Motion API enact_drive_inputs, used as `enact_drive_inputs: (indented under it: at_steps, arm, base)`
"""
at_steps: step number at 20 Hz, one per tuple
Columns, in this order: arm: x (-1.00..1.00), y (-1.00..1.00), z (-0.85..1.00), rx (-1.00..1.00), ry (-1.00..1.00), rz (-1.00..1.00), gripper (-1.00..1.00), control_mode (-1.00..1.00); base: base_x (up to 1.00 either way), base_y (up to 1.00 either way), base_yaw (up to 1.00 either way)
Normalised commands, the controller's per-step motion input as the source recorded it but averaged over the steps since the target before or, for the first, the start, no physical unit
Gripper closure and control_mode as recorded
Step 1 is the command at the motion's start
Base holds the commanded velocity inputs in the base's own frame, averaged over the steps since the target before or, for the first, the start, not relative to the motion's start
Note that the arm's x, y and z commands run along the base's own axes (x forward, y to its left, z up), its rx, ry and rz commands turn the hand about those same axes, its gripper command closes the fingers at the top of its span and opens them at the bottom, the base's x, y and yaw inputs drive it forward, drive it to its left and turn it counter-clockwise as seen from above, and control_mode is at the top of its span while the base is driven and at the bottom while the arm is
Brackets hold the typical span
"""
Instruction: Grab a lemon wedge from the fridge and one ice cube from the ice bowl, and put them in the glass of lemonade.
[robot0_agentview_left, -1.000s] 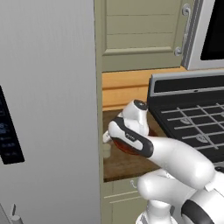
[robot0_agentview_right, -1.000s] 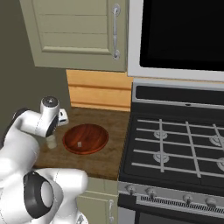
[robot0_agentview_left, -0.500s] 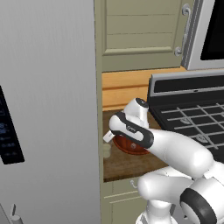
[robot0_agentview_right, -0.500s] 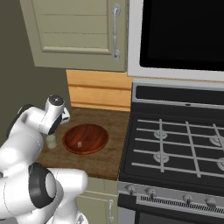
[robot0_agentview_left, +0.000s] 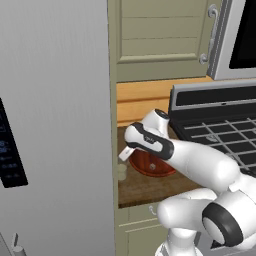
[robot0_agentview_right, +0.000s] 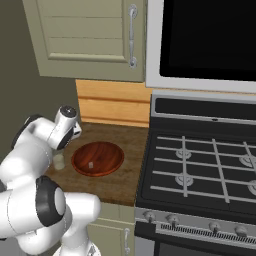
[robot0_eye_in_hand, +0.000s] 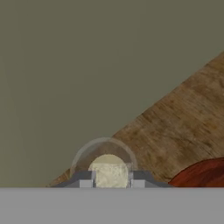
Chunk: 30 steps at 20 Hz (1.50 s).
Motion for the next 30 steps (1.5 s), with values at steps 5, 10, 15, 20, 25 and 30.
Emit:
enact_drive_inputs:
  at_steps: [5, 10, 15, 20, 25, 30]
  arm:
    - [0.00, 0.16, 0.00, 0.00, 0.00, 0.00, 1.00, -1.00]
    - [0.00, 0.07, -0.04, 0.00, 0.00, 0.00, 1.00, -1.00]
    - [0.00, 0.00, -0.25, 0.00, 0.00, 0.00, 1.00, -1.00]
    - [0.00, 0.00, -0.03, 0.00, 0.00, 0.00, -1.00, -1.00]
    - [0.00, 0.00, 0.00, 0.00, 0.00, 0.00, -1.00, -1.00]
    - [0.00, 0.00, 0.00, 0.00, 0.00, 0.00, -1.00, -1.00]
  base:
    - [0.00, 0.00, 0.00]
    - [0.00, 0.00, 0.00]
    - [0.00, 0.00, 0.00]
    - [0.00, 0.00, 0.00]
    - [0.00, 0.00, 0.00]
    - [0.00, 0.00, 0.00]
